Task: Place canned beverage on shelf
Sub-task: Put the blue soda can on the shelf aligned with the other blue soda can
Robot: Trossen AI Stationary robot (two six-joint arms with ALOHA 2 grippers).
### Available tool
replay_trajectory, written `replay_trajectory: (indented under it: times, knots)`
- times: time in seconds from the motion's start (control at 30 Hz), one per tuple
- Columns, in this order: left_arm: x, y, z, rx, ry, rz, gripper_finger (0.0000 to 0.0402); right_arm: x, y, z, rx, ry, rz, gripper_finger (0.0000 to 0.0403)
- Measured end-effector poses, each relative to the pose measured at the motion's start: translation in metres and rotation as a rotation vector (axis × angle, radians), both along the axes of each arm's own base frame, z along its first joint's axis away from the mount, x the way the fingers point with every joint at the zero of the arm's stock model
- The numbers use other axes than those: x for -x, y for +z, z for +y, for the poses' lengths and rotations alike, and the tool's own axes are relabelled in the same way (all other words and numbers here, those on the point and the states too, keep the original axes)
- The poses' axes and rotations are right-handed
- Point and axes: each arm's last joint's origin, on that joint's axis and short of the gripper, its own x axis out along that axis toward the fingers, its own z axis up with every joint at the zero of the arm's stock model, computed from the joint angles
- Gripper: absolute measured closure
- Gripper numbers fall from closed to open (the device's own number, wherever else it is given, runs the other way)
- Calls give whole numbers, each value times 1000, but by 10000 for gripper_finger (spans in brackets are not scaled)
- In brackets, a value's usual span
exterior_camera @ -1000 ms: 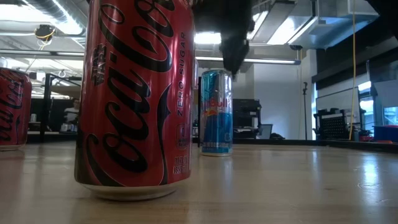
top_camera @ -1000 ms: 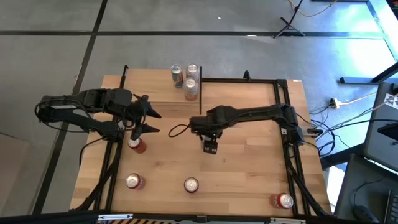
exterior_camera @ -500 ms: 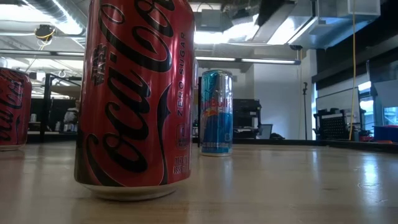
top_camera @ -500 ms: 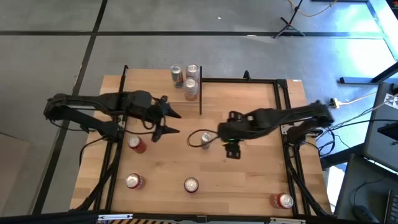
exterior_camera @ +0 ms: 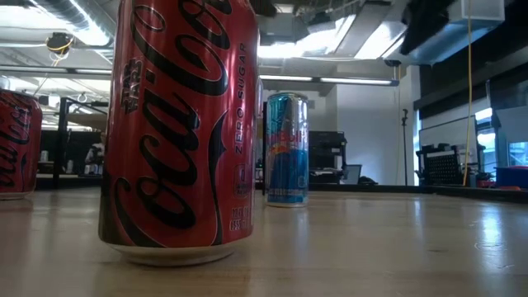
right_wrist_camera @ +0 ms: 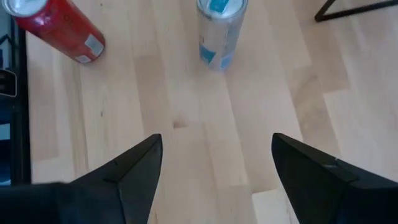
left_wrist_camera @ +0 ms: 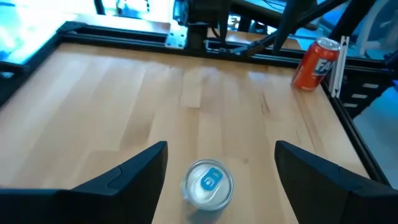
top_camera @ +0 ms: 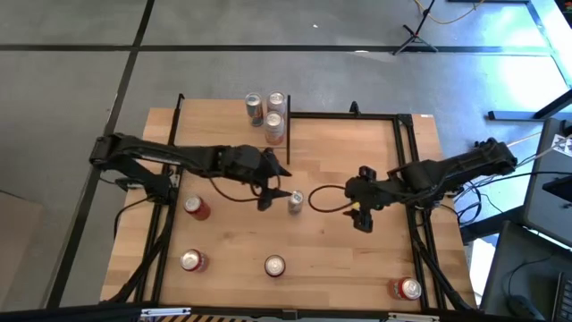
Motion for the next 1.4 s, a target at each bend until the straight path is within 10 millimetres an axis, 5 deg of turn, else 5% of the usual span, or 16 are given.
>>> replay_trajectory:
  times: [0.37,0.8,1.17,1.4]
  knots:
    - [-36,-35,-3,36,3,-28,118,4,-33,10,-60,-36,-35,112]
    - [-8,-83,-5,95,59,-57,118,6,-48,10,-98,-70,9,112]
    - [-11,-87,2,-18,70,-115,118,4,-46,11,-138,-84,-16,112]
    - [-21,-107,-1,30,28,-97,118,4,-46,11,-159,-98,-8,112]
